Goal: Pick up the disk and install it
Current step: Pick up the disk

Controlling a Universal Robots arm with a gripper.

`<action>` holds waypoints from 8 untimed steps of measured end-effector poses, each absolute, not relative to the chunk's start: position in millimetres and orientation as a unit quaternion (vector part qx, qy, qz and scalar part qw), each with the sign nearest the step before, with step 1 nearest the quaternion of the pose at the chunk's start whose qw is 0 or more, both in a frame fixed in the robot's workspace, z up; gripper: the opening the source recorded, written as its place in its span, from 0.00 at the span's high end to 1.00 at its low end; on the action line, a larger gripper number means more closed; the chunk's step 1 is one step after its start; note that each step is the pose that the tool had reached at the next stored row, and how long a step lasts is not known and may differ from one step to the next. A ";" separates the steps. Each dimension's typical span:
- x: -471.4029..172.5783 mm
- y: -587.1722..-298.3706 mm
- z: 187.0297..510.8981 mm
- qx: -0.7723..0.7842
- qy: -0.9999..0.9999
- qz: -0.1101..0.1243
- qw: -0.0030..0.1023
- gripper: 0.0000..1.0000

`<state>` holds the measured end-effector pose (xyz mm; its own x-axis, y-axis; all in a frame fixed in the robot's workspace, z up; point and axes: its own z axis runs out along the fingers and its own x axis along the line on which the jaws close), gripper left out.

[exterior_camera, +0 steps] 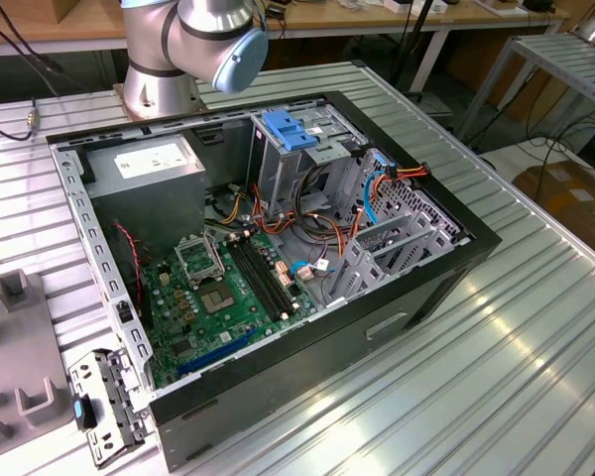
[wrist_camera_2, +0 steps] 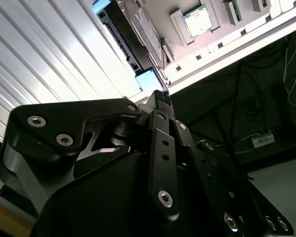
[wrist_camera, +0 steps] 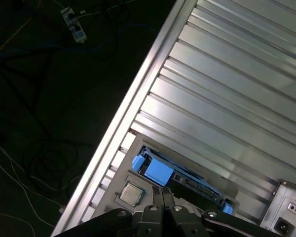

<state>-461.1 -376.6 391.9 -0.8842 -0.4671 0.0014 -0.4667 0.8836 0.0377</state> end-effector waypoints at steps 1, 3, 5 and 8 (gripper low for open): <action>-461.1 -376.6 392.0 0.243 -0.970 -0.018 0.005 0.89; -461.1 -376.6 392.0 0.246 -0.969 -0.018 0.005 0.89; -461.1 -376.6 391.9 0.248 -0.969 -0.018 0.005 0.89; -461.1 -376.6 391.9 0.255 -0.967 -0.018 0.005 0.89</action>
